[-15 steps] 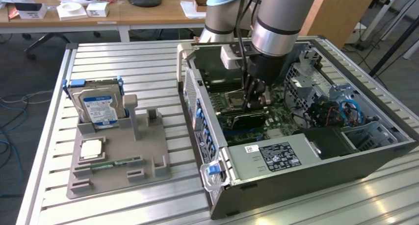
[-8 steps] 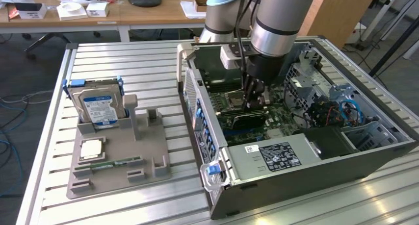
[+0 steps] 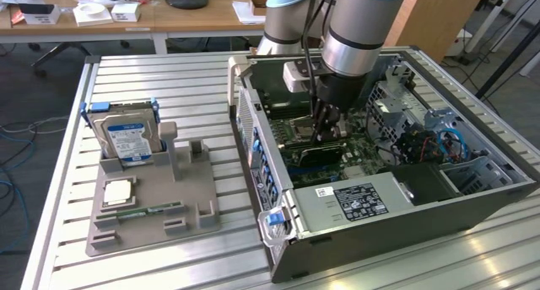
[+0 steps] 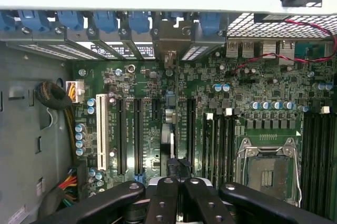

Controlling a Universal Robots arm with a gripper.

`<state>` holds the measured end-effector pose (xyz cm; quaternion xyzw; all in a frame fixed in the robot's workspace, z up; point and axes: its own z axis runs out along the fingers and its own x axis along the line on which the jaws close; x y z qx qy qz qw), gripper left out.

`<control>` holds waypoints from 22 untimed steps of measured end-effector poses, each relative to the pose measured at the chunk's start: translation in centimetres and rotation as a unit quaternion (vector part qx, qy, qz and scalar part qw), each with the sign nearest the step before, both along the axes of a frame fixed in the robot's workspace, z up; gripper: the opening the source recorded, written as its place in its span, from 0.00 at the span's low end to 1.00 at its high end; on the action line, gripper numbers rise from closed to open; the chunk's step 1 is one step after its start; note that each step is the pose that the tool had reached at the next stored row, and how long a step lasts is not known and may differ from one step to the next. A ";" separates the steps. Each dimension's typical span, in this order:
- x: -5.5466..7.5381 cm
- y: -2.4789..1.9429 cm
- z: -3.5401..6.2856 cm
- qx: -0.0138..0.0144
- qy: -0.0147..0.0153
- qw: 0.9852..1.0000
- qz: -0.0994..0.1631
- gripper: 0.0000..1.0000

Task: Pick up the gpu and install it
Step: 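Press down on the gpu until it lock into place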

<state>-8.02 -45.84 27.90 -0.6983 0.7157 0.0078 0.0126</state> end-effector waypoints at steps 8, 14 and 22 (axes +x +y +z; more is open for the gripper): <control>0.0 0.23 -0.19 0.000 0.000 1.000 0.000 0.10; 0.0 0.23 -0.53 0.000 0.000 1.000 0.000 0.10; 0.0 0.23 -0.77 0.000 0.000 1.000 0.000 0.10</control>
